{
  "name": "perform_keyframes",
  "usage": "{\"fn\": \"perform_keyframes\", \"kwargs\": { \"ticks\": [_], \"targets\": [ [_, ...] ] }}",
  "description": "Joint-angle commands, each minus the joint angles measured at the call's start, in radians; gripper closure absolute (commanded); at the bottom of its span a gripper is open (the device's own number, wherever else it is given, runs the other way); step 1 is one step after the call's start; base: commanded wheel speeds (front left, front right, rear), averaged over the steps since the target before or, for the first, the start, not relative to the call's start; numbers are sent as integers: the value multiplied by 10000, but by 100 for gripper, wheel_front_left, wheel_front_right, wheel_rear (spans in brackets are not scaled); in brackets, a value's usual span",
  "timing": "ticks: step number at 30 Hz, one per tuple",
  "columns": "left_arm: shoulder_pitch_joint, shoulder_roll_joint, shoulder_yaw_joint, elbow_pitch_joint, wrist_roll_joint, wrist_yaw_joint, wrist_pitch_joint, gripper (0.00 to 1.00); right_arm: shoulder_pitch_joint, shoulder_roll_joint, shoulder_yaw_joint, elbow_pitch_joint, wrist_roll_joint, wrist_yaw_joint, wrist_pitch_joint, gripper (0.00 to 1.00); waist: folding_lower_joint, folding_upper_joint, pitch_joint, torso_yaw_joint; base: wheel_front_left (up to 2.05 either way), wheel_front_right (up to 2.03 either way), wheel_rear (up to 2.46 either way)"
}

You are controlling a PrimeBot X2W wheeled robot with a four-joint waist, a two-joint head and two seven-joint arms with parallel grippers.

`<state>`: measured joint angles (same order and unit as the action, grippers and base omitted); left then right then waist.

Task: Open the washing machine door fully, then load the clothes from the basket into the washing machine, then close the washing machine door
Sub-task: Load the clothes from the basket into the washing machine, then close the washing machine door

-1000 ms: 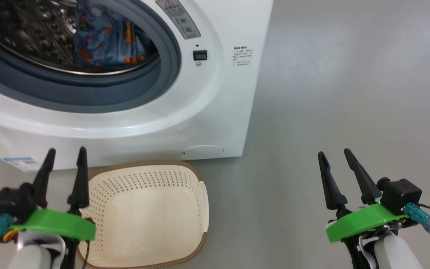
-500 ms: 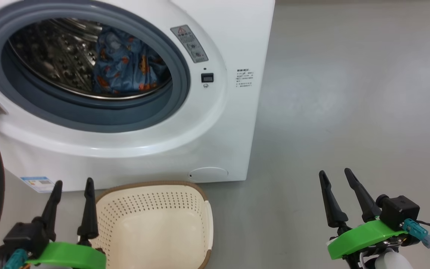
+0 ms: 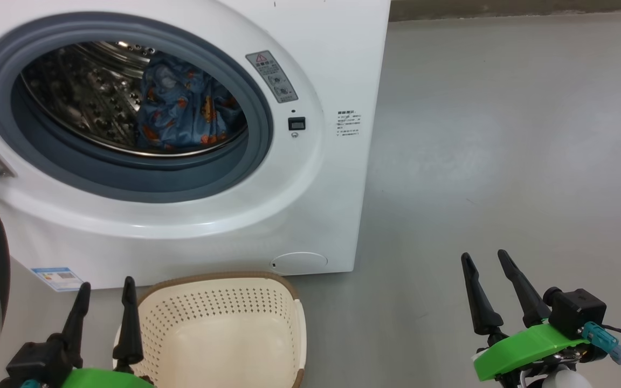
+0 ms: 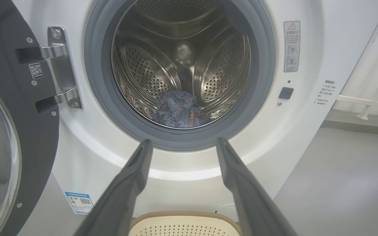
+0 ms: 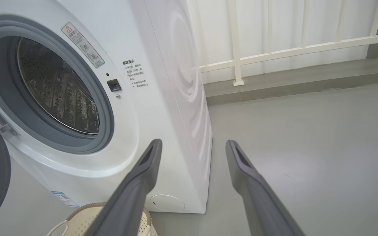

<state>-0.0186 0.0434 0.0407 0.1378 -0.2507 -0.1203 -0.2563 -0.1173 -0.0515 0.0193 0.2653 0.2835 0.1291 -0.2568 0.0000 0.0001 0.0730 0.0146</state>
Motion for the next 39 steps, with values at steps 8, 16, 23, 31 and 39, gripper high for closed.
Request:
{"fn": "perform_keyframes", "kwargs": {
  "ticks": [8, 16, 23, 31, 39],
  "targets": [
    [-26, 73, 286, -74, 12, -71, -55, 0, 46, 13, 241, -258, -19, 16, -49, 0, 0, -1, -122, -88, 0, 0, 0],
    [37, 70, 102, -83, 22, -87, -55, 0, 77, 13, 299, -220, -35, 16, -49, 0, 0, -1, -262, -72, 0, 0, 0],
    [70, 69, -23, -78, -155, -97, -55, 0, 92, 13, 344, -176, -86, 16, -49, 0, 0, -1, -372, -60, 0, 0, 0],
    [100, 69, -64, -118, -148, -101, -55, 0, 99, 13, 379, -165, -106, 16, -49, 0, 0, -1, -389, -51, 0, 0, 0],
    [47, 69, -111, -95, -127, -102, -55, 0, 76, 13, 357, -152, -85, 16, -49, 0, 0, -1, -324, -25, 0, 0, 0]
  ]
}}
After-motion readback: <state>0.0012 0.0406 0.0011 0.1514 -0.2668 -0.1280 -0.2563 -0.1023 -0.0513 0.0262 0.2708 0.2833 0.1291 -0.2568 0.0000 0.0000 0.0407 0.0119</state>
